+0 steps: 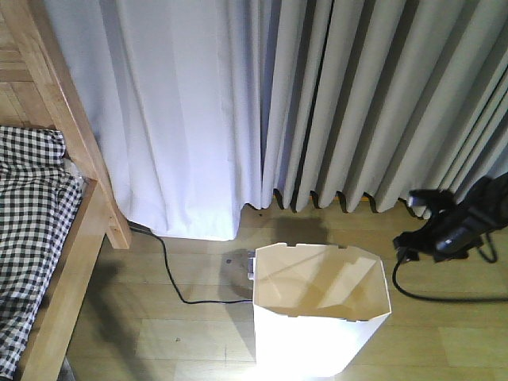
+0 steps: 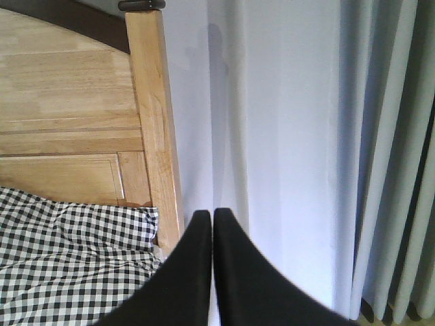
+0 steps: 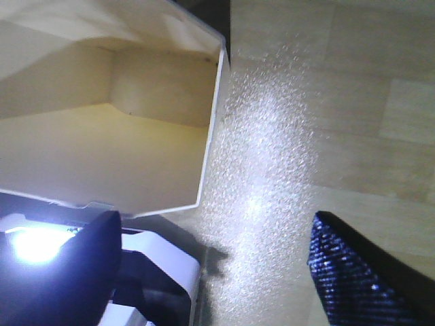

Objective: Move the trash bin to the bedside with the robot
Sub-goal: 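Open the right gripper and raise it away from the bin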

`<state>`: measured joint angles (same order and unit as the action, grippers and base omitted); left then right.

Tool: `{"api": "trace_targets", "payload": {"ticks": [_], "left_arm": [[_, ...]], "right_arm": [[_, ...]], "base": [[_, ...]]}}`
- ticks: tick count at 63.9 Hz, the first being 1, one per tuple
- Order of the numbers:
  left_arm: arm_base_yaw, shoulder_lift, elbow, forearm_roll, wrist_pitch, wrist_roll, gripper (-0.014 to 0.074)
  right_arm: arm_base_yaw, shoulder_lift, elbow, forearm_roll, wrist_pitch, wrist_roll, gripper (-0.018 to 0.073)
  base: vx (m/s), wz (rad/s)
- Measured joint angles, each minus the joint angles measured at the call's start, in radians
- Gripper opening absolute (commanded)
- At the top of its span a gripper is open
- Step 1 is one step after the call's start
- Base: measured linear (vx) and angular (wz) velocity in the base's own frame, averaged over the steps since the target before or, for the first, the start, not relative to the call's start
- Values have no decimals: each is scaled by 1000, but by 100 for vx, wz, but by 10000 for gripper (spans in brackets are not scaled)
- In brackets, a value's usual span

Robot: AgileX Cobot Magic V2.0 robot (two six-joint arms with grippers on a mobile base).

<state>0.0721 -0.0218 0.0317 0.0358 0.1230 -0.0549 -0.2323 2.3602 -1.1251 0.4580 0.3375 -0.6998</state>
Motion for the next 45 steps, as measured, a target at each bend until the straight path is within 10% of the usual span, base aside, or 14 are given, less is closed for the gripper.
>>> {"api": "trace_targets", "payload": {"ticks": [45], "left_arm": [[0,0,0,0,0,0,-6]], "right_arm": [[0,-1257,381,-15,56,-30,545]], "base": [[0,0]]}}
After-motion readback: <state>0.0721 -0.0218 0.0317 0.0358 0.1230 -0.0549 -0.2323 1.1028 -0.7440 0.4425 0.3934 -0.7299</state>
